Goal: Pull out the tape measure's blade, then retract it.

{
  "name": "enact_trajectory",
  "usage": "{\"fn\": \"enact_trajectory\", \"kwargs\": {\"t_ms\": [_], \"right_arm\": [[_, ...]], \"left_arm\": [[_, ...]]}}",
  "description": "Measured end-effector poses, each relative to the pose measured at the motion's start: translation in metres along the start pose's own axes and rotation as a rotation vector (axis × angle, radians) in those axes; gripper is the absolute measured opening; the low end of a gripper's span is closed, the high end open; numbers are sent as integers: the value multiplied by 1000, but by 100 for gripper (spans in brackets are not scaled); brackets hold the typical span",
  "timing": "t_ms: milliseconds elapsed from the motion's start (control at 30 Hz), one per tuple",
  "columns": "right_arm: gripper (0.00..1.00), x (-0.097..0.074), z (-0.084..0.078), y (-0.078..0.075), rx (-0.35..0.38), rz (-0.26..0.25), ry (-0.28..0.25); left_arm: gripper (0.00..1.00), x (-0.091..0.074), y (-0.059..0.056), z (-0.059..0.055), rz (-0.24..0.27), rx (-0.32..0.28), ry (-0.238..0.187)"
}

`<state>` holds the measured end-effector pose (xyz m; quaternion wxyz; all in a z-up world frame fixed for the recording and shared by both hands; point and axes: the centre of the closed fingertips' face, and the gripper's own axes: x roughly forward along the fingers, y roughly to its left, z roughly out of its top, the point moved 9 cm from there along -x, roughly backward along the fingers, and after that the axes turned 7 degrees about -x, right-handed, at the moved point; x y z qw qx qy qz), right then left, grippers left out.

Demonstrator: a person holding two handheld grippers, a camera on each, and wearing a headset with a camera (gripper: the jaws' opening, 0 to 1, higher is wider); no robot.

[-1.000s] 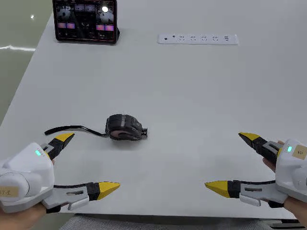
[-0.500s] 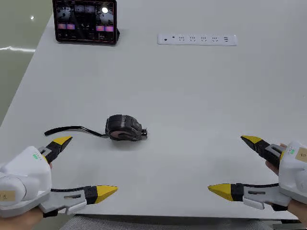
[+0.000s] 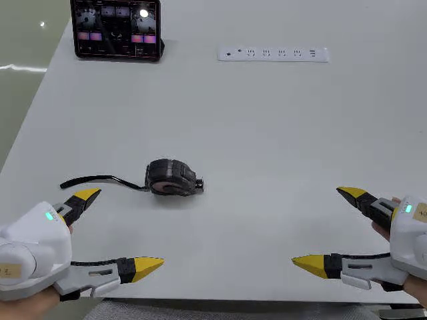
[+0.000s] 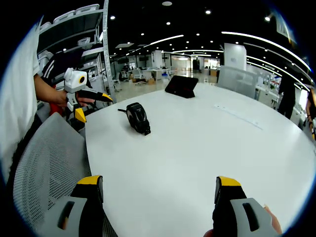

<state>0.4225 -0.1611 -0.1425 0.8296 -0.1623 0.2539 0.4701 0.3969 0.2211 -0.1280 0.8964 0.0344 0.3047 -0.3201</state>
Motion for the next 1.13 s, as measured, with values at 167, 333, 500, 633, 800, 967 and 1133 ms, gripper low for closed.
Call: {"fn": "enact_trajectory", "kwargs": {"t_ms": [167,333,500,633,800,967,1133], "right_arm": [[92,0,1,1,-1,5,2],[92,0,0,1,0,8,4],[92,-1,0,0,1,10,7],[92,-1,-1,1,1,11,9],[91,-2,-1,1,3,11,9],[91,-1,-1,1,3,11,9],[91,-1,-1,2,4,11,7]], "left_arm": [[99,0,-2,0,-3,17,6],[98,1,-2,0,-10,21,10],[97,1,-2,0,-12,20,13],[96,0,0,0,-1,21,11],[97,0,0,0,-8,18,14],[98,0,0,1,-6,5,7],[98,0,-1,1,-11,7,9]]}}
